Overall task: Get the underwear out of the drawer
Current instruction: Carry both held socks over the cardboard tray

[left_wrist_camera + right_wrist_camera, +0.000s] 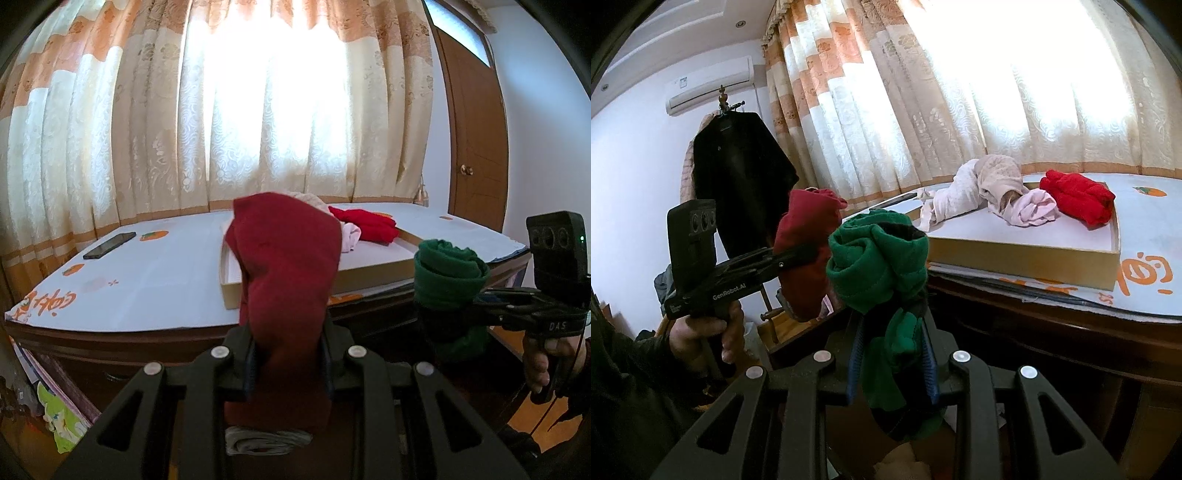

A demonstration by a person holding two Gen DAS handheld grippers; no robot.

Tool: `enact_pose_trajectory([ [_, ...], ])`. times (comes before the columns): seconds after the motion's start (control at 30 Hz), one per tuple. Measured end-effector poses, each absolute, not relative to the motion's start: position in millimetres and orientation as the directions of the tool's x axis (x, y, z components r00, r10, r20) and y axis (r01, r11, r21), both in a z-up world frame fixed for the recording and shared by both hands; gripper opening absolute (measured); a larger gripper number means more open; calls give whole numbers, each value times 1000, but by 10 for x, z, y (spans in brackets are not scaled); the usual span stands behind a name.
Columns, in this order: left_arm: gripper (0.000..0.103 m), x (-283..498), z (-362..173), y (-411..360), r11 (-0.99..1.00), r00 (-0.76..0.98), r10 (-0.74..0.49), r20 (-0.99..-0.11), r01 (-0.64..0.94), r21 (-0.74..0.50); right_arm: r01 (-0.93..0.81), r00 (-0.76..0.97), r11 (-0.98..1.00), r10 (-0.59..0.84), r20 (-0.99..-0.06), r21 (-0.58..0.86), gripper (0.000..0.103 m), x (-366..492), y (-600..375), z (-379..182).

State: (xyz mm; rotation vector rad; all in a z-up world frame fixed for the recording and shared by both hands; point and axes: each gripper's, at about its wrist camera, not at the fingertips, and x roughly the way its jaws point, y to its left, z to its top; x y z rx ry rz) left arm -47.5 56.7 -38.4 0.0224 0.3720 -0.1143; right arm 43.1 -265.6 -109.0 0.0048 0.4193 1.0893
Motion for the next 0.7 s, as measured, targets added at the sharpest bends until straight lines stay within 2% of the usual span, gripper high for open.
enact_pose_trajectory([
  [0.7,25,-318,-88,479,988,931,-143,-335,156,12,-848,418,486,858,-299,212,30,447,-2743,-893],
])
